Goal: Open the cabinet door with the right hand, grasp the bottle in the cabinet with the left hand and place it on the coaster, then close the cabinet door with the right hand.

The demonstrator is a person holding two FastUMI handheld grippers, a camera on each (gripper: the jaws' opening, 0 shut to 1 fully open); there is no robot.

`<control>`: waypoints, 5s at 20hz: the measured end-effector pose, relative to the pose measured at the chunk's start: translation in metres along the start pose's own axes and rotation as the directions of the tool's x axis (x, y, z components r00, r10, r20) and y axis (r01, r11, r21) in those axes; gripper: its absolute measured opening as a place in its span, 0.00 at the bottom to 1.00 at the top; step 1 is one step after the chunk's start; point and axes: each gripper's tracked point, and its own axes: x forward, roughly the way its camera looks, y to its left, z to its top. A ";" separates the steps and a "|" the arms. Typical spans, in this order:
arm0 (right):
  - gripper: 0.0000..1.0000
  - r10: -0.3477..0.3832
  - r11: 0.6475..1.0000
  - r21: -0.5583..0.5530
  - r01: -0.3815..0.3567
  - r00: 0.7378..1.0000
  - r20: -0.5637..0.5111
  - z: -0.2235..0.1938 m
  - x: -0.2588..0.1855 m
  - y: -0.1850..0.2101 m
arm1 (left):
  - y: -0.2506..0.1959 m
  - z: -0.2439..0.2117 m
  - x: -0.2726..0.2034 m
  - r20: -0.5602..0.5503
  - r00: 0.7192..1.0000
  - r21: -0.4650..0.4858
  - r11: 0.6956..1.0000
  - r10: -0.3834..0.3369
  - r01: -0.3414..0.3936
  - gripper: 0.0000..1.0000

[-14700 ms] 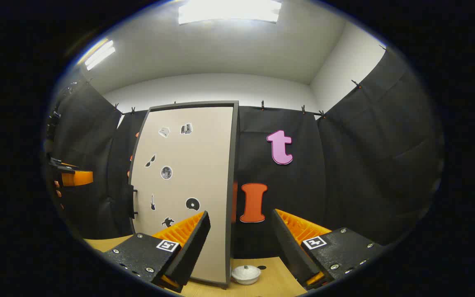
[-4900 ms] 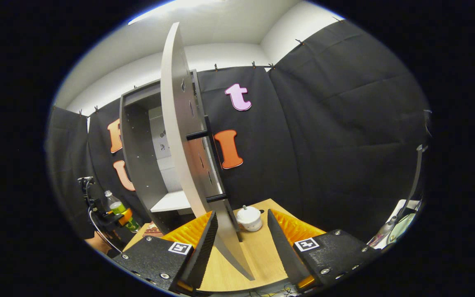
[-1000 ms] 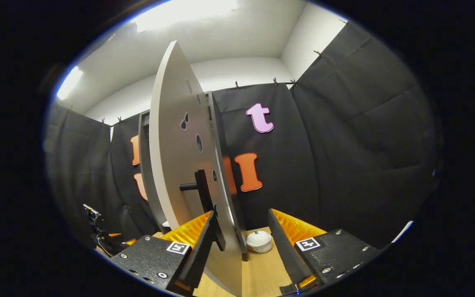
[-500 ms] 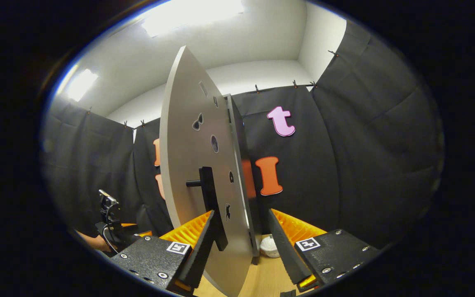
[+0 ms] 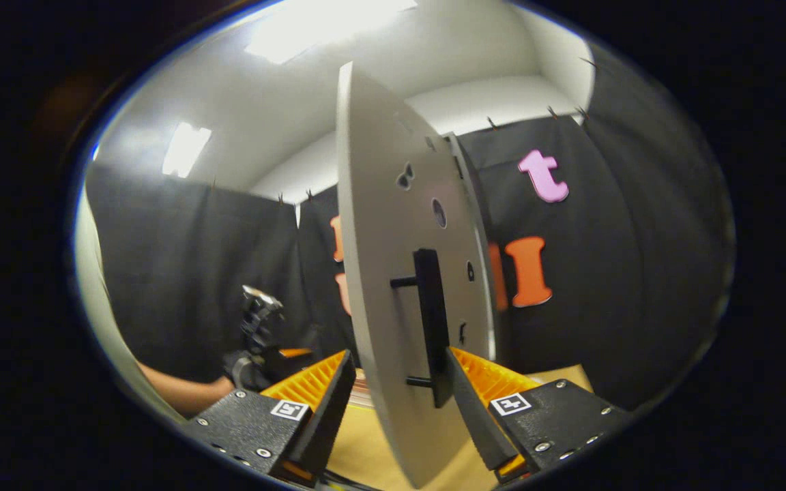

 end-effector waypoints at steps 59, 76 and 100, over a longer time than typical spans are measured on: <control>0.83 0.070 0.981 0.185 -0.052 0.993 -0.090 -0.052 0.159 0.051 | 0.276 -0.054 0.119 0.044 0.988 -0.112 0.983 0.150 -0.144 0.94; 0.83 -0.086 0.987 0.126 0.100 0.990 -0.115 -0.053 0.173 0.042 | 0.270 -0.036 0.135 0.046 0.989 -0.103 0.985 0.140 -0.135 0.94; 0.90 -0.252 0.968 0.003 0.252 0.968 -0.017 -0.002 -0.063 -0.098 | 0.052 0.095 0.002 0.117 0.993 -0.242 0.970 0.028 0.001 0.95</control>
